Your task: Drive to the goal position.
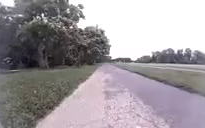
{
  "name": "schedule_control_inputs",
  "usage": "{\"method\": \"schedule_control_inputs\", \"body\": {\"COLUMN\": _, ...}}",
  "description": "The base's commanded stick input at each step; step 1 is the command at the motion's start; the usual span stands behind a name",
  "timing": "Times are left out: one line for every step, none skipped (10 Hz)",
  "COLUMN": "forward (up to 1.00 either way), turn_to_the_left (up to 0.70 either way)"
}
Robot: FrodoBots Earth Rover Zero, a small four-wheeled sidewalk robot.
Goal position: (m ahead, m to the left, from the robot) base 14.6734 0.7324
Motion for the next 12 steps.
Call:
{"method": "schedule_control_inputs", "body": {"forward": 0.70, "turn_to_the_left": -0.01}}
{"method": "schedule_control_inputs", "body": {"forward": 0.70, "turn_to_the_left": -0.01}}
{"method": "schedule_control_inputs", "body": {"forward": 0.70, "turn_to_the_left": -0.01}}
{"method": "schedule_control_inputs", "body": {"forward": 0.70, "turn_to_the_left": -0.01}}
{"method": "schedule_control_inputs", "body": {"forward": 0.70, "turn_to_the_left": -0.01}}
{"method": "schedule_control_inputs", "body": {"forward": 0.70, "turn_to_the_left": -0.01}}
{"method": "schedule_control_inputs", "body": {"forward": 0.70, "turn_to_the_left": -0.01}}
{"method": "schedule_control_inputs", "body": {"forward": 0.70, "turn_to_the_left": -0.01}}
{"method": "schedule_control_inputs", "body": {"forward": 0.70, "turn_to_the_left": -0.01}}
{"method": "schedule_control_inputs", "body": {"forward": 0.70, "turn_to_the_left": -0.01}}
{"method": "schedule_control_inputs", "body": {"forward": 0.70, "turn_to_the_left": -0.01}}
{"method": "schedule_control_inputs", "body": {"forward": 0.70, "turn_to_the_left": -0.01}}
